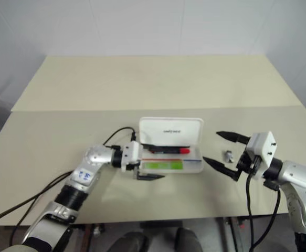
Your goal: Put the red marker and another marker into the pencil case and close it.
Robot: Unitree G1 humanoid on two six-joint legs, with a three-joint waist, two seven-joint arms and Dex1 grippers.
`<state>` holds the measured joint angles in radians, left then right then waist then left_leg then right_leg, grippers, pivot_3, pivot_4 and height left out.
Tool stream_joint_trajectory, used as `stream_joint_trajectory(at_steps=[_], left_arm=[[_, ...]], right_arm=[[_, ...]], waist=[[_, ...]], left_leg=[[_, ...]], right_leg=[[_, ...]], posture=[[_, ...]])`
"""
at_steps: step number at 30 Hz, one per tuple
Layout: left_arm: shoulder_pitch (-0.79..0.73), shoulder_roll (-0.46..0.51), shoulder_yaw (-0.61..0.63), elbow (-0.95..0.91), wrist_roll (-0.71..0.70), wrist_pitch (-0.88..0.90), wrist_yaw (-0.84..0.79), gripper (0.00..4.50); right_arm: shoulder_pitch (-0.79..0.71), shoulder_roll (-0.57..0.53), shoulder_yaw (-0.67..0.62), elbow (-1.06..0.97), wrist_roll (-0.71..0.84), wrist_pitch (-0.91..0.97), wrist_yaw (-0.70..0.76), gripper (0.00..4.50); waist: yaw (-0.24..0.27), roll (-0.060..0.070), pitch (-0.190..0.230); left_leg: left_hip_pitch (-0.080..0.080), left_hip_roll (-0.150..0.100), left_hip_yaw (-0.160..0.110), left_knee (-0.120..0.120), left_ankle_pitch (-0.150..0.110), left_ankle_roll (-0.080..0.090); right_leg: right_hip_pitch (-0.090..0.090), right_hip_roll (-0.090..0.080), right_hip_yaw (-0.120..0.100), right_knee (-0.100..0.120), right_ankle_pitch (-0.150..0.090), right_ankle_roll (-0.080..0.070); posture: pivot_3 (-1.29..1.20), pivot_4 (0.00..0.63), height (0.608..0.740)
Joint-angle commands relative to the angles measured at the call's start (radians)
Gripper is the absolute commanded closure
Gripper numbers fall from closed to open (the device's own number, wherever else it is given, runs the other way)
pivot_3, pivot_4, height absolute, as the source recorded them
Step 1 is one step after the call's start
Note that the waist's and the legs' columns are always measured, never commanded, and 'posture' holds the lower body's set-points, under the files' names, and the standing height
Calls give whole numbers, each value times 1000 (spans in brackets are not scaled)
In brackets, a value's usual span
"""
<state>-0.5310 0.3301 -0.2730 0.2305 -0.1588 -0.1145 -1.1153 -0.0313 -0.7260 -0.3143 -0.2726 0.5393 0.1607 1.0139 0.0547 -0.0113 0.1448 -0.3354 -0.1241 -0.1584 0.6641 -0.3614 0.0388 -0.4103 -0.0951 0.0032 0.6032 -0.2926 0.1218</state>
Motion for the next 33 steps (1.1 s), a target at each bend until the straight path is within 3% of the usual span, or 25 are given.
stream_joint_trajectory(at_steps=[1, 9, 18, 25, 29, 33], left_arm=[[19, 4, 33, -92, -64, 31, -6, 17], [28, 51, 91, -190, -143, 95, -24, 17], [12, 144, 173, -253, -195, 141, -37, 17], [34, 192, 216, -326, -228, 198, -25, 17], [39, 215, 230, -339, -235, 216, -22, 0], [46, 226, 245, -346, -230, 217, -13, 0]], right_arm=[[15, 28, -25, -44, -14, 46, -118, 0], [105, 125, -58, -74, -127, 109, -411, 0], [215, 348, 3, -85, -270, 101, -684, 0], [194, 446, 34, -25, -297, 75, -746, 0], [163, 460, 49, 15, -296, 62, -741, 1325], [139, 463, 50, 49, -298, 50, -741, 2926]], waist=[[0, 0, 0], [0, 0, 0], [-5, 0, -1], [-9, 1, -1], [-13, 2, -1], [-19, 2, -1]], left_leg=[[0, 0, 0, 0, 0, 0], [0, 0, -1, 0, 0, 0], [1, -1, 0, 0, 0, 0], [2, -1, 0, -1, 0, 0], [2, -1, 0, -2, 0, 0], [2, -1, 0, -2, 0, 0]], right_leg=[[0, 0, 0, 0, 0, 0], [-1, 0, 0, 3, 0, 0], [-1, 1, 2, 4, 0, 0], [-2, 1, 2, 5, 0, 0], [-2, 1, 2, 5, 0, 0], [-2, 1, 2, 5, 0, 0]], posture=[[0, 150, 740], [0, 150, 740], [0, 150, 740], [0, 150, 740], [0, 150, 740], [0, 150, 740]])
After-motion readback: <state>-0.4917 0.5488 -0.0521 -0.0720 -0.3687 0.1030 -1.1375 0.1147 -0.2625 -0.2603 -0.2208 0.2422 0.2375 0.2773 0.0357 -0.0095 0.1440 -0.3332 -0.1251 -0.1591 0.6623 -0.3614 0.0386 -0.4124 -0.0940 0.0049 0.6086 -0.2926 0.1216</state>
